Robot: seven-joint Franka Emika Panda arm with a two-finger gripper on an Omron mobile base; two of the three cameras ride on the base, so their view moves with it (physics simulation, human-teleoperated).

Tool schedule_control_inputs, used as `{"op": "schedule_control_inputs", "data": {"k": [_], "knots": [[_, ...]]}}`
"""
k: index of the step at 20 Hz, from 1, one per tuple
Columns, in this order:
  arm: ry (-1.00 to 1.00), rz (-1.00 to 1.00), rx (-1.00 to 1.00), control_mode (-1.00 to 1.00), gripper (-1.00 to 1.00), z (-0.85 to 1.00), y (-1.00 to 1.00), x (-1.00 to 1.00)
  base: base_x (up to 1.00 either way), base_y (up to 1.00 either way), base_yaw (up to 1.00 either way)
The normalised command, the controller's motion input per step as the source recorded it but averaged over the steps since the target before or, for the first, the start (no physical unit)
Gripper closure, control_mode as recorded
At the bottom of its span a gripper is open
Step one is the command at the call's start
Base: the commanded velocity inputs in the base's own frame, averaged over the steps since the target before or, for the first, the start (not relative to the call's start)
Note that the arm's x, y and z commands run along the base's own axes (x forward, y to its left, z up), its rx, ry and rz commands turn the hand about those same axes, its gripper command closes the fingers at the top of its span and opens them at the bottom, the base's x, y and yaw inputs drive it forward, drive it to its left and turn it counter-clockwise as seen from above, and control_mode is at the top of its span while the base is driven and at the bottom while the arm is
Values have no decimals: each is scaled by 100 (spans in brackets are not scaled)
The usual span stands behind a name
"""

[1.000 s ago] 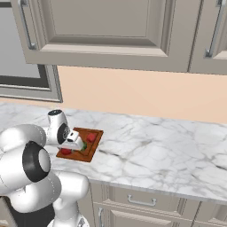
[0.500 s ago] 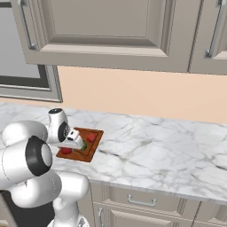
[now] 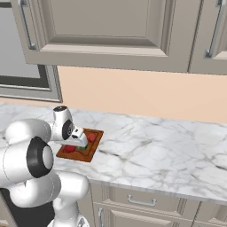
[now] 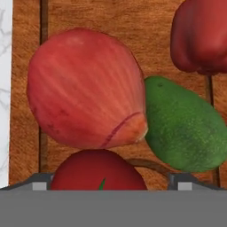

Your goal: Place the avocado, onion, tomato, and bell pepper on the cutting board.

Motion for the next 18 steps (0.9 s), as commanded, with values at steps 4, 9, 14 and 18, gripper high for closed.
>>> {"op": "schedule_control_inputs", "data": {"k": [4,9,14,18], "knots": [[-4,0,0,-100,-100,41,0,15,0,0,0],[-6,0,0,-100,-100,49,-2,15,0,0,0],[-17,1,0,-100,-100,51,-7,-13,0,0,0],[-42,4,0,-100,-100,87,0,-93,0,0,0]]}}
